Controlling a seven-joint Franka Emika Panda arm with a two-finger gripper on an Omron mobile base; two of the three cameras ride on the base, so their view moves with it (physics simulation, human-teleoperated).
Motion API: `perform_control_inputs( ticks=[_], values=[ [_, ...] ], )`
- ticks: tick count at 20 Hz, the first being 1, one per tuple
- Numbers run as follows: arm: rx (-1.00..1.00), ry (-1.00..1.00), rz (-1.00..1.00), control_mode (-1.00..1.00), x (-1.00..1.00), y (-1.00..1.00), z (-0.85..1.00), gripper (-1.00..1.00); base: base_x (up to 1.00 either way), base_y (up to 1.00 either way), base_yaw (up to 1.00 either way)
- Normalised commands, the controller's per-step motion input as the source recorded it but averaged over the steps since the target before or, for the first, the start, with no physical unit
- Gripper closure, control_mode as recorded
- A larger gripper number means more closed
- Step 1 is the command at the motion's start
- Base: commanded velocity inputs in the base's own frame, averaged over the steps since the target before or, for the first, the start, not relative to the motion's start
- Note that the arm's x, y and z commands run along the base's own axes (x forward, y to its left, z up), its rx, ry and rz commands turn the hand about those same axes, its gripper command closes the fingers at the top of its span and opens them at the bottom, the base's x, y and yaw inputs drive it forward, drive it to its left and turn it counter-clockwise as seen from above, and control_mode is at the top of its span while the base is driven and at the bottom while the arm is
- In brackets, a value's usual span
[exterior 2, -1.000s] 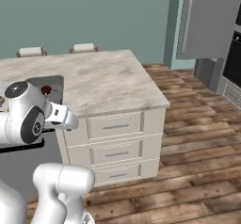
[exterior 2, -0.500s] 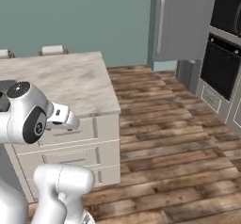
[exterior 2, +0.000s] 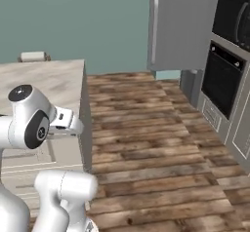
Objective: Place one lemon and one steak in each tupperware on the nearby counter, to pack two identical lunches.
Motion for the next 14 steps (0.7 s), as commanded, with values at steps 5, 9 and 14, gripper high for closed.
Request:
perform_control_inputs(
  ticks=[5, 9, 14],
  values=[
    [0.00, 0.00, 0.00, 1.00, 0.00, 0.00, 0.00, -1.00, 0.89, -1.00, 0.34],
    [0.00, 0.00, 0.00, 1.00, 0.00, 0.00, 0.00, -1.00, 0.70, -1.00, 0.29],
    [0.00, 0.00, 0.00, 1.00, 0.00, 0.00, 0.00, -1.00, 0.78, -0.68, 0.15]
  ],
)
